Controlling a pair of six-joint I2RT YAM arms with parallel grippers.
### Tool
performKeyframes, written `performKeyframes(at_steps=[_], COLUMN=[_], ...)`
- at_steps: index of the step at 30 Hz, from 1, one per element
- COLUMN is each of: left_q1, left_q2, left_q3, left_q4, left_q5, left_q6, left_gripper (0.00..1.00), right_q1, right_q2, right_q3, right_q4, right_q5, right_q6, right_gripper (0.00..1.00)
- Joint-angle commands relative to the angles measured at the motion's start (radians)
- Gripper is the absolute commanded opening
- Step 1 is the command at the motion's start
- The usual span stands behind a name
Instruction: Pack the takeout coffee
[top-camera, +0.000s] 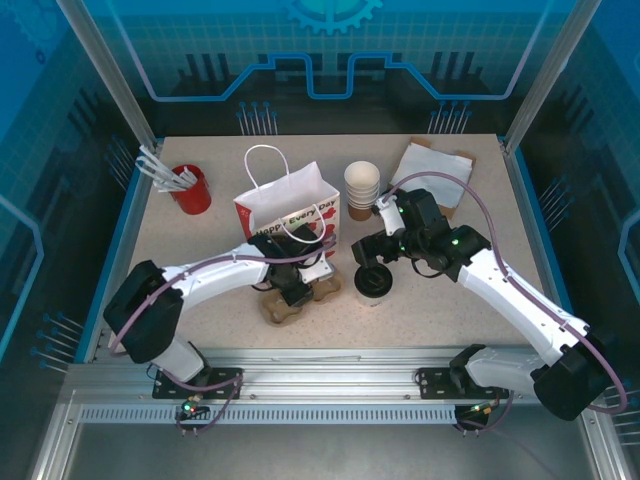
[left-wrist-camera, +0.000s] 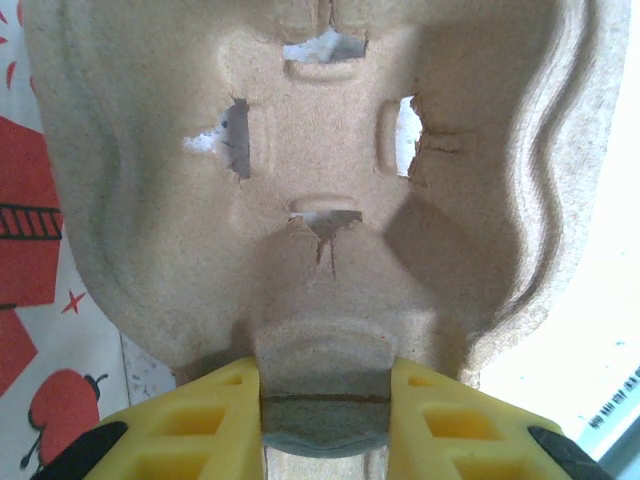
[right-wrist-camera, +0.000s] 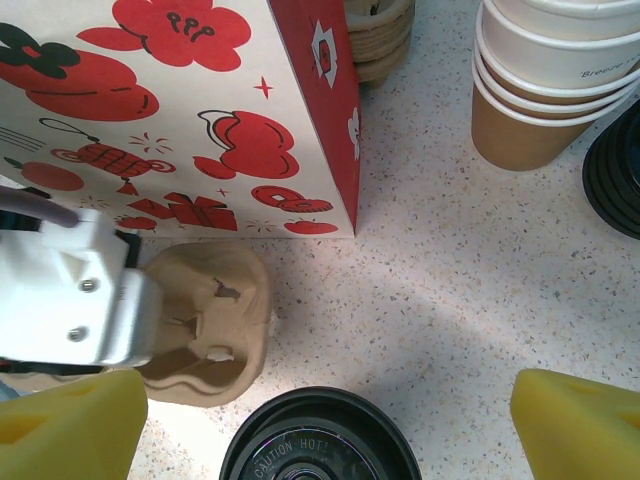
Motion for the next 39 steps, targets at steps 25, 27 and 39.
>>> performKeyframes(at_steps=[25, 27, 39], left_q1=[-0.028, -0.025, 0.219], left_q2=[-0.440, -0.407, -0.283], left_q3=[0.380, 0.465, 0.775], left_q4=[-0.330, -0.317, -0.224], left_q5=[0.344, 0.327, 0.350], left_q6=[0.122, 0.093, 0.022], left_gripper=[0.22, 0.24, 0.23], right_q1=[-0.019, -0.035, -0.245], right_q2=[0.013, 0.019, 0.004], right_q3=[0.220, 0.232, 0.221], right_q4=[-0.086, -0.094, -0.009], right_q5=[0.041, 0.061, -0.190], right_q6=[-0.003, 0.011, 0.109], right_gripper=[0.95, 0.95, 0.94])
